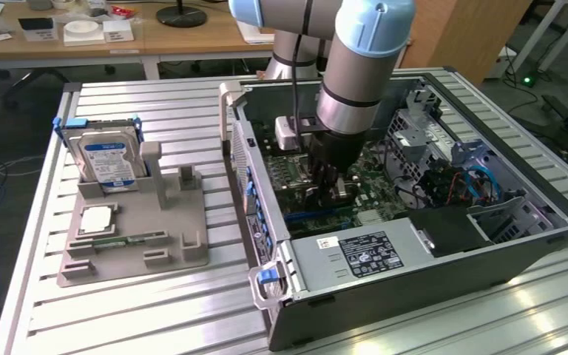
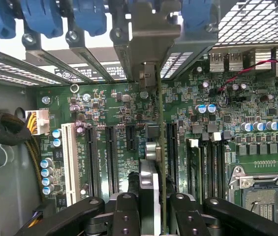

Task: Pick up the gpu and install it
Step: 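Insert the gpu into the slot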

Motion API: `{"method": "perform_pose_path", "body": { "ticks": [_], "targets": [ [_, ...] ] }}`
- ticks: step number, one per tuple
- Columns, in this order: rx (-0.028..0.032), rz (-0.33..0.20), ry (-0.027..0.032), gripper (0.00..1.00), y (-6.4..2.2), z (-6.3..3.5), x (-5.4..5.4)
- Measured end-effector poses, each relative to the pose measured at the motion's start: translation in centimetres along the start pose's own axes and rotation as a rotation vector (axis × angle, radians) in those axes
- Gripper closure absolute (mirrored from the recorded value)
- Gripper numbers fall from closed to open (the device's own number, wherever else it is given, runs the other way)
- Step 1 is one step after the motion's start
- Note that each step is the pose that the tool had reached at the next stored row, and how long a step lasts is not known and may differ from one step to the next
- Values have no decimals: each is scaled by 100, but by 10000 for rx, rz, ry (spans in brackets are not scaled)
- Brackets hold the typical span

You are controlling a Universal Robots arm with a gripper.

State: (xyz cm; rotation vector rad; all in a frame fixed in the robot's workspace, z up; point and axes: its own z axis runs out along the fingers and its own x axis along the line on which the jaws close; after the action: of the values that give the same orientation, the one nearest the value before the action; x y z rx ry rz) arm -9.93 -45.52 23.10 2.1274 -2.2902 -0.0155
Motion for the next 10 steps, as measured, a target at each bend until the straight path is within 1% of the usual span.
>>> {"method": "perform_pose_path", "body": {
  "ticks": [10],
  "targets": [
    [1,-1,-1,72,11,10,1]
  ]
}}
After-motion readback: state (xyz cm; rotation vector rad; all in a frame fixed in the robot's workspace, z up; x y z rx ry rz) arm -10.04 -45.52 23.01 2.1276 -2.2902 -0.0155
